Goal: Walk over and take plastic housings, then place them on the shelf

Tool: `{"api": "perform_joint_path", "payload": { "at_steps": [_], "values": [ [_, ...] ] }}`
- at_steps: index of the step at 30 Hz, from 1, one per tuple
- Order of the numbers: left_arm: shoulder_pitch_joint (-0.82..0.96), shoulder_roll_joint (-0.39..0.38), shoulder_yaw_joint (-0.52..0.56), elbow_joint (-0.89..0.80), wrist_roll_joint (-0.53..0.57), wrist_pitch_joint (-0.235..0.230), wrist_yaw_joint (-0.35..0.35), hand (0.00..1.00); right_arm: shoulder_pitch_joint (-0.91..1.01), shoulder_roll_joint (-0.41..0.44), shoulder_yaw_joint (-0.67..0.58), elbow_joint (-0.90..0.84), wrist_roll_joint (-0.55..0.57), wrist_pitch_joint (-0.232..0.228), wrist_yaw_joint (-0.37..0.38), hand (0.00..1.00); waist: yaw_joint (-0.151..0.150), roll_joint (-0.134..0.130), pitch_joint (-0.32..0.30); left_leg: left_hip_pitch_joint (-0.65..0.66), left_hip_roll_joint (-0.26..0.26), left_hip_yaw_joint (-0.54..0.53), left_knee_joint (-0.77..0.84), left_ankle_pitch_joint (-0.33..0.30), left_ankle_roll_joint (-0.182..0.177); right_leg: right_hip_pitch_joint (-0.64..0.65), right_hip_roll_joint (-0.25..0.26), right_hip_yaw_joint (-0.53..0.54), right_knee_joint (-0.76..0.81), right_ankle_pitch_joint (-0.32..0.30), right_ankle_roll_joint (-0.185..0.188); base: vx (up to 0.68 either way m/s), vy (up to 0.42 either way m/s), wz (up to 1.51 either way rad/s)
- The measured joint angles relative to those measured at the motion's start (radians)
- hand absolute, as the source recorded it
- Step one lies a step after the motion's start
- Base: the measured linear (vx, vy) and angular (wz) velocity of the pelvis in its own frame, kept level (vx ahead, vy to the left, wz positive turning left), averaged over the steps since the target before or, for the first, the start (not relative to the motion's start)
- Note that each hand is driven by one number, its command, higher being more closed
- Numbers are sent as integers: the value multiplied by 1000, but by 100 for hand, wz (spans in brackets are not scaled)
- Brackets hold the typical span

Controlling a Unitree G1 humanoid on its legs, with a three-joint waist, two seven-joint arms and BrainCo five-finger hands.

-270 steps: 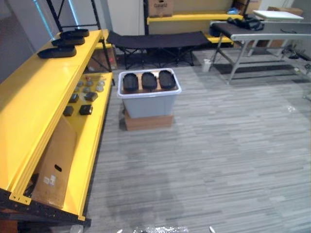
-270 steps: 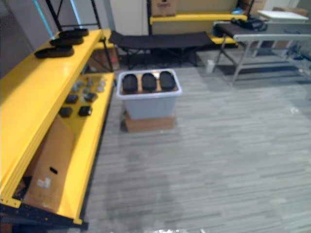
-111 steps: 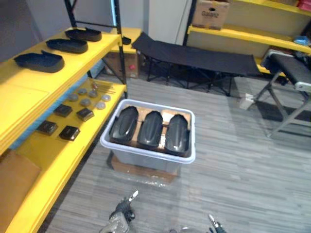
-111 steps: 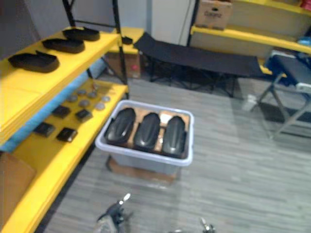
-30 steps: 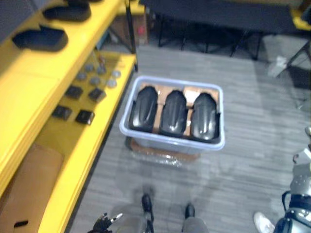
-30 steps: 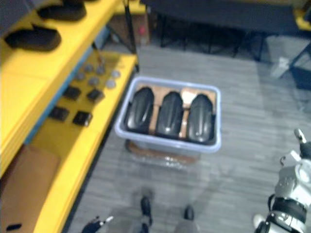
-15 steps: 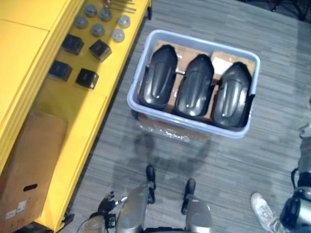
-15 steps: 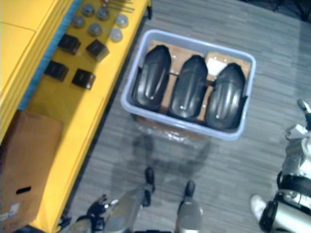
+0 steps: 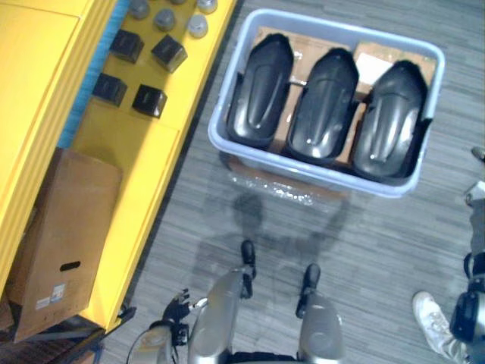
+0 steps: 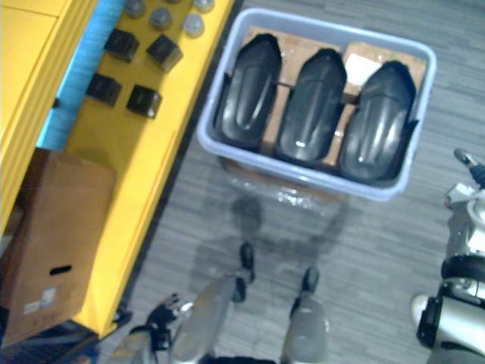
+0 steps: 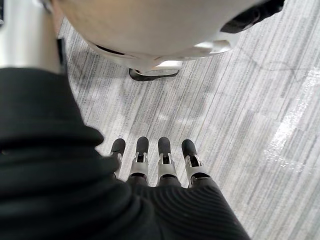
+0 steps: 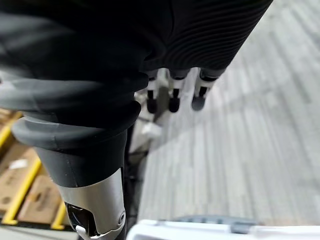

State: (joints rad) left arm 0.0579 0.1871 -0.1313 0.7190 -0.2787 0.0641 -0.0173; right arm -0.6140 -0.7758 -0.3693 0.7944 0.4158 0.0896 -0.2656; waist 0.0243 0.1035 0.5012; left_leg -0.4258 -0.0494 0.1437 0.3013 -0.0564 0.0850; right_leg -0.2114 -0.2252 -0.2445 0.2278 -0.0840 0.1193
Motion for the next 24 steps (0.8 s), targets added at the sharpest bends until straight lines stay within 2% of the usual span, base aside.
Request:
{"api": "perform_joint_path", "payload": {
  "at_steps": [6,11,13,16,21,24],
  "values": [
    [-19,1,-9,-1,-32,2,-1,0,-35,-2,21,7,-9,4,-3,0,19,4,1,-37,-1,-6,22,2,2,-44,-7,-2,46,-21,3,-2,-5,5],
    [-36,-3,-45,-6,-67,2,0,0,-91,-30,52,-31,-28,3,2,0,30,45,14,-74,-4,-24,44,3,1,-88,-15,-4,106,-49,9,-39,-11,11],
    [-37,-7,-48,-10,-73,4,1,0,-97,-30,75,-58,-34,1,0,0,33,53,14,-86,-4,-21,47,4,1,-107,-19,-1,126,-56,12,-19,-9,-1],
    [-40,-8,-48,-9,-75,1,1,0,-102,-29,78,-138,-50,1,-21,0,32,56,13,-102,2,-22,56,4,1,-128,-17,-1,145,-60,10,-6,-10,-1],
    [-56,-16,-47,0,-76,-30,1,0,-109,-26,78,-192,-76,3,-23,0,39,56,13,-107,3,-18,59,4,0,-151,-22,4,183,-75,4,-3,-3,-1],
    [-60,-21,-47,-27,-114,-30,0,0,-114,-18,79,-239,-78,11,-19,0,40,57,13,-138,6,-15,63,10,-6,-191,-24,7,204,-79,3,-14,-9,-3]
  ]
}}
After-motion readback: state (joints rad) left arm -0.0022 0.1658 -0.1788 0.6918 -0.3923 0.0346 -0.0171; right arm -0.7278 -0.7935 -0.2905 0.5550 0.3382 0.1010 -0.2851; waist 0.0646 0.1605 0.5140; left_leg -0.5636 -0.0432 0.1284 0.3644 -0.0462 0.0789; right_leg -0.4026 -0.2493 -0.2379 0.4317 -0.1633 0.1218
